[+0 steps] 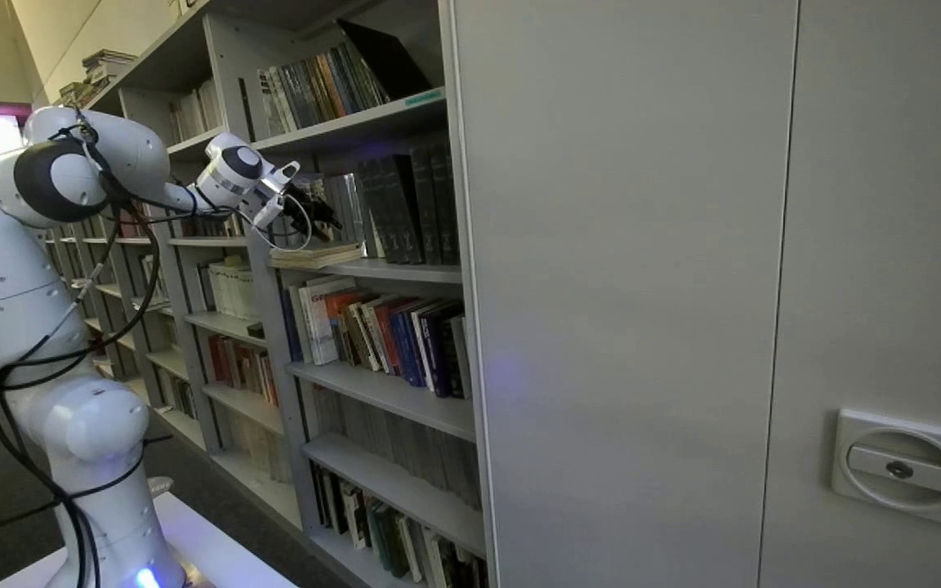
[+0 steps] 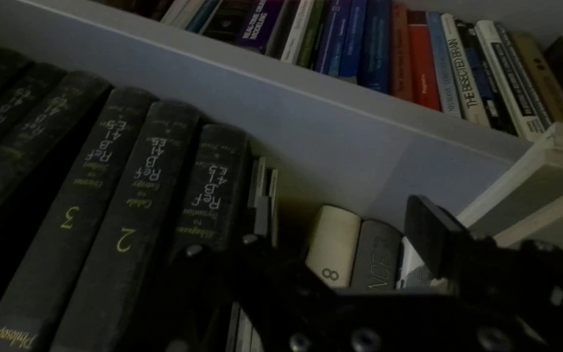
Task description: Take the book that lies on top of the standing books and put it on the pile, and pull out another book and put it on the pile
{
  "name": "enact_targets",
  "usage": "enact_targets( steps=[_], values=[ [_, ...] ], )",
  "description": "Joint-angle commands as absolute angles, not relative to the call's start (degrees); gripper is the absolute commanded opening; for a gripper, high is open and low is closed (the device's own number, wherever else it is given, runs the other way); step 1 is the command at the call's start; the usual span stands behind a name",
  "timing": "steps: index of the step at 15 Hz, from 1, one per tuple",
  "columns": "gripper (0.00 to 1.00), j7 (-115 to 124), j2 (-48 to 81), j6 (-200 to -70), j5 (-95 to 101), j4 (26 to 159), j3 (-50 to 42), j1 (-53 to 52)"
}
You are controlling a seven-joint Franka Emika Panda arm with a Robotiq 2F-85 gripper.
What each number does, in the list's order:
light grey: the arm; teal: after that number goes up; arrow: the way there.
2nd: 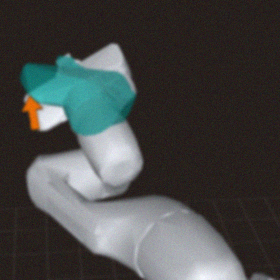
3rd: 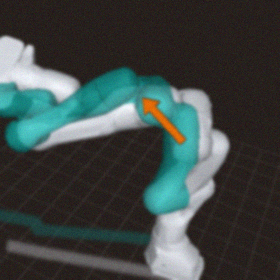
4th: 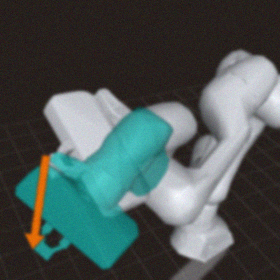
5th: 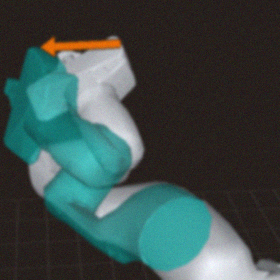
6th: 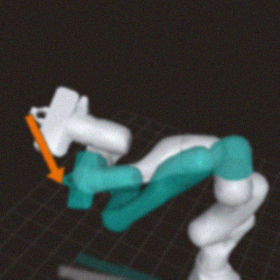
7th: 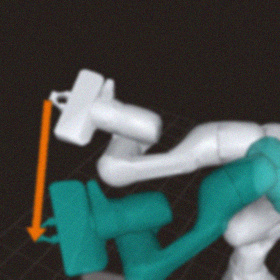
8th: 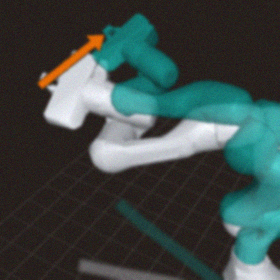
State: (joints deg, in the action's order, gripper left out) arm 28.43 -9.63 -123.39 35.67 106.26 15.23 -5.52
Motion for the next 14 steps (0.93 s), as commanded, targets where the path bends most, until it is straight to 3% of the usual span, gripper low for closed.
enact_targets(
  steps=[1,2,3,5,6,7,9,14],
  values=[
    [0.43,26.30,-8.32,-121.18,30.07,102.72,13.29,-5.62],
    [0.53,28.73,-9.31,-123.34,31.28,103.57,13.00,-5.05],
    [0.79,31.03,-10.17,-125.42,33.11,104.43,12.79,-4.57],
    [0.81,34.77,-11.92,-130.76,34.55,106.39,12.07,-3.89],
    [0.86,36.01,-12.32,-132.42,34.13,106.72,11.73,-3.64],
    [0.70,33.39,-10.14,-128.96,32.99,104.79,12.47,-4.26],
    [0.85,34.46,-10.62,-130.40,32.94,104.90,12.17,-3.95],
    [0.86,34.89,-10.79,-130.43,32.93,104.95,12.16,-3.92]
  ],
)
